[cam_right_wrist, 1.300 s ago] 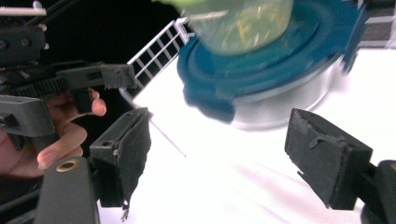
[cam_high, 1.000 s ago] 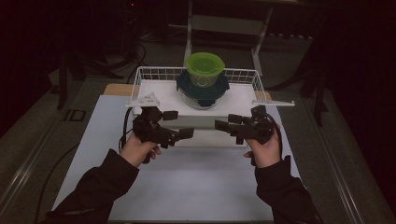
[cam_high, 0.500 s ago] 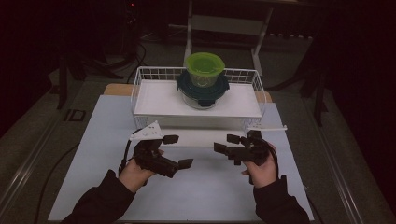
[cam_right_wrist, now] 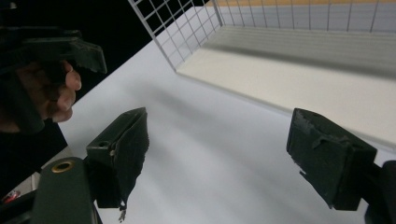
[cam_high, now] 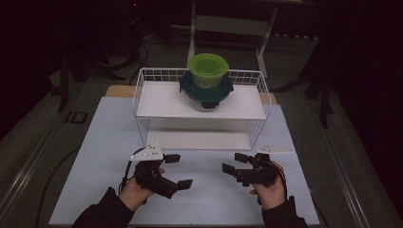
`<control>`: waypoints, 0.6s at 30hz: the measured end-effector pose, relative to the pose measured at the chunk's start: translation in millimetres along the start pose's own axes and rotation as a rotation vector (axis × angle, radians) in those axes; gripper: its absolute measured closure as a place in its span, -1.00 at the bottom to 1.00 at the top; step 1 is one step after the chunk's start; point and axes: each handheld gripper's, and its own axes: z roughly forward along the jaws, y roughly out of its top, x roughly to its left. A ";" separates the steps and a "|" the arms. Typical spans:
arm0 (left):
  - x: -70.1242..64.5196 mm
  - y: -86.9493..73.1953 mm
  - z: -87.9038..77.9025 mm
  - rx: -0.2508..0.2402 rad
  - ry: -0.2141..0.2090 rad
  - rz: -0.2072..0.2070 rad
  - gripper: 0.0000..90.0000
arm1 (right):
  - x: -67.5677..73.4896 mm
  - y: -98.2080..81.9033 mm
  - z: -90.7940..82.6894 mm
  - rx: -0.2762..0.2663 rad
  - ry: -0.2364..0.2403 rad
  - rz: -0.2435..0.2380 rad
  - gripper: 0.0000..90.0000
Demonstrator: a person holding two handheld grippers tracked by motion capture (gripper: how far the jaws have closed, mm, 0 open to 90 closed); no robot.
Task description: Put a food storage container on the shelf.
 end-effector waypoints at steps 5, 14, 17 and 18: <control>0.9 -14.5 -1.2 0.027 0.017 0.000 -0.97 | -0.8 -17.9 -3.5 0.005 0.001 -0.001 -0.55; 3.7 -42.5 -14.5 0.018 0.054 0.042 -0.97 | -7.2 -43.0 -7.8 0.018 -0.007 0.004 -0.56; 4.5 -52.0 -17.2 0.024 0.068 0.054 -0.97 | -10.0 -52.2 -10.6 0.011 -0.022 -0.003 -0.56; 4.7 -55.5 -18.4 0.016 0.069 0.055 -0.97 | -10.6 -54.3 -11.2 0.006 -0.026 -0.006 -0.56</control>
